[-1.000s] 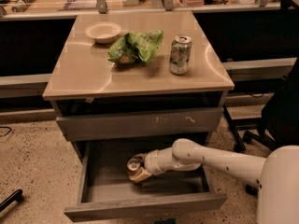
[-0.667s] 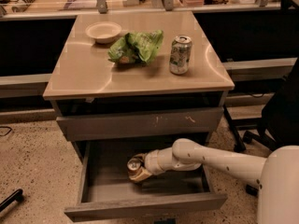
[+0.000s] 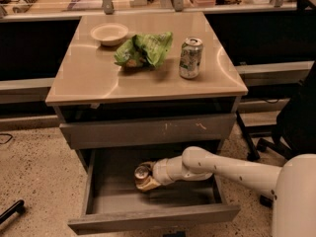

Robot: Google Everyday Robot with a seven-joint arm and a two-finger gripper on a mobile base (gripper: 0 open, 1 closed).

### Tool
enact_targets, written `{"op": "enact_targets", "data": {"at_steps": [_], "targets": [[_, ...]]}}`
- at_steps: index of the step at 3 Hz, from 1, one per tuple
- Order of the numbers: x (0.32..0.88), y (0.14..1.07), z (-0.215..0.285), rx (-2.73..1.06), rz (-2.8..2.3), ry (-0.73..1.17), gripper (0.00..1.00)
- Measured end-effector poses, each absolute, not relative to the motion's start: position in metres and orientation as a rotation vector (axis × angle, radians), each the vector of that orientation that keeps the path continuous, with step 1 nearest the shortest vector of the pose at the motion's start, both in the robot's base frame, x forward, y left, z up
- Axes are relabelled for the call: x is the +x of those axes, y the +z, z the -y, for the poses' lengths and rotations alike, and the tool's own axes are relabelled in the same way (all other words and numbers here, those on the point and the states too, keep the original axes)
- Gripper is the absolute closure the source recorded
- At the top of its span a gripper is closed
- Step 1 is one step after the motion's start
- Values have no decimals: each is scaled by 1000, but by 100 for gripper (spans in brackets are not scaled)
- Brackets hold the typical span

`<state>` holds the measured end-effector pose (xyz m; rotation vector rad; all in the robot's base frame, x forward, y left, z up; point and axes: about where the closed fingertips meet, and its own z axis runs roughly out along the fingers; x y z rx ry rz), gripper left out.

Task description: Place orange can into middle drawer

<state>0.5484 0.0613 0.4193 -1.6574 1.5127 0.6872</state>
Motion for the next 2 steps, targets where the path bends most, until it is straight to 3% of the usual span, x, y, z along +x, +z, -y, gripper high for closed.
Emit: {"op": "enact_targets", "data": {"at_steps": [1, 2], "targets": [[548, 419, -61, -1657, -1513, 687, 11], [548, 419, -61, -1657, -1513, 687, 0]]}}
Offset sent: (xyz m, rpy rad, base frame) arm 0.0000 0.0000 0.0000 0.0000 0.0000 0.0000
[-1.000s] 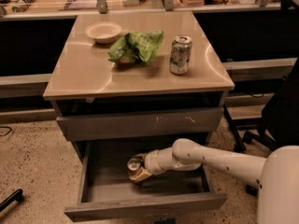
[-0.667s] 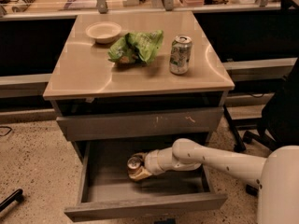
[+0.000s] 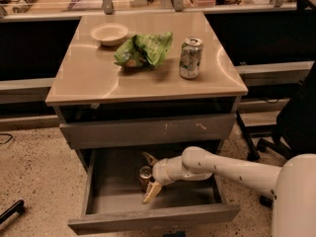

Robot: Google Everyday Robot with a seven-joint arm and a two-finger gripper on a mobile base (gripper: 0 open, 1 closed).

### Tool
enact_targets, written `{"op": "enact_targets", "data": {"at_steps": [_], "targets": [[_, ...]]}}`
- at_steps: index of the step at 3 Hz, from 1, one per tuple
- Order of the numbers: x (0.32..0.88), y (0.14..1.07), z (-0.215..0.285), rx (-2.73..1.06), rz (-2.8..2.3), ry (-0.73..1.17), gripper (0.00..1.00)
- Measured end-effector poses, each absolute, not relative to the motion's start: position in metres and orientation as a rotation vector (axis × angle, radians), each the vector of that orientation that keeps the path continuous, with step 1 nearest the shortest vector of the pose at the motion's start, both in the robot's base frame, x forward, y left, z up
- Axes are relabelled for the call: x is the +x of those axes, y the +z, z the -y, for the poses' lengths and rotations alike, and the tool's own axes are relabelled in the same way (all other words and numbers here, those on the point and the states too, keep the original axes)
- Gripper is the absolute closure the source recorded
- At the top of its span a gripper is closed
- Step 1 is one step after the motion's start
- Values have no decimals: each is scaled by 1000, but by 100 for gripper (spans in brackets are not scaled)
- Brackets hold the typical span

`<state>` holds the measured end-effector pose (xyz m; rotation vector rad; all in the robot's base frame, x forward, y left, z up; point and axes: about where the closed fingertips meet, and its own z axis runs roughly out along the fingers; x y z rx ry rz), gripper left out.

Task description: Place orange can into middle drawer

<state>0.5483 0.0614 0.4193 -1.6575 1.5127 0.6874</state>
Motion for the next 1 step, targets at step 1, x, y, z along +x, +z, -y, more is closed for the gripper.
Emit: {"op": "enact_targets", "data": {"at_steps": [1], "targets": [[548, 419, -61, -1657, -1513, 687, 0]]}}
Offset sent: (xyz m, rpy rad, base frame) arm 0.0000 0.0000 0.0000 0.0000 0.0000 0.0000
